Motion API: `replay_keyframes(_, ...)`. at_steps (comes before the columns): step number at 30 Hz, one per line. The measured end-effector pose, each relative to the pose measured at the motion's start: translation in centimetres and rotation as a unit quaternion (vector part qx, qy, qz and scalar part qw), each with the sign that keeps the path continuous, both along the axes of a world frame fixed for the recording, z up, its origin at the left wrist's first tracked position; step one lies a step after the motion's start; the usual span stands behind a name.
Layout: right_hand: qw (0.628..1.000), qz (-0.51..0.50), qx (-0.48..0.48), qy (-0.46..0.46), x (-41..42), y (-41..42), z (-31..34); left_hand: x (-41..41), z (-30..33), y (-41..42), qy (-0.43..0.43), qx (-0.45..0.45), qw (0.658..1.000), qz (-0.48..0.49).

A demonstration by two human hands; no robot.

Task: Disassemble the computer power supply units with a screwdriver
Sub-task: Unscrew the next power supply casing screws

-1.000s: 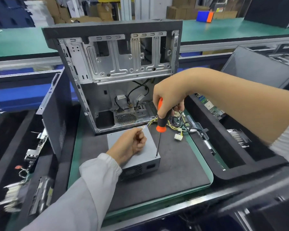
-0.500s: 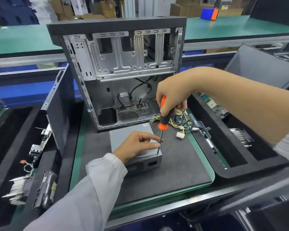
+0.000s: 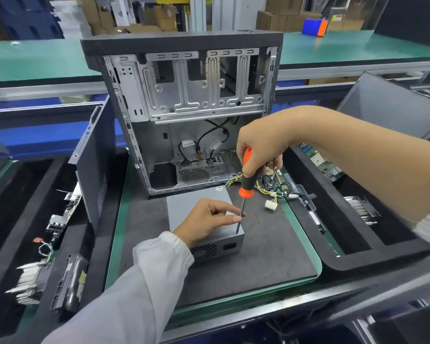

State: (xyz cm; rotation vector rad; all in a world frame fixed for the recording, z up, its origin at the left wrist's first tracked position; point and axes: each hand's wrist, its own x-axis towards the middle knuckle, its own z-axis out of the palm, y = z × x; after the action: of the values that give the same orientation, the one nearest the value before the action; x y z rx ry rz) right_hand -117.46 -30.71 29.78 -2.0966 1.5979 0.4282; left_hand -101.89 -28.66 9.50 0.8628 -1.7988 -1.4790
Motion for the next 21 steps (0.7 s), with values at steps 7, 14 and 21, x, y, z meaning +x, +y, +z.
replay_keyframes(7,0.999,0.028,-0.02,0.035,0.3,0.5,-0.1,0.0,0.0,0.0,-0.002,-0.009,1.0,-0.007)
replay_keyframes(14,0.974,0.155,-0.084,0.146,1.9,1.5,-0.3,0.4,-0.4,0.0,-0.006,-0.007,1.0,-0.015)
replay_keyframes(21,0.948,0.263,-0.128,0.123,1.9,2.6,-0.4,0.2,0.4,-0.1,0.012,0.013,0.999,-0.028)
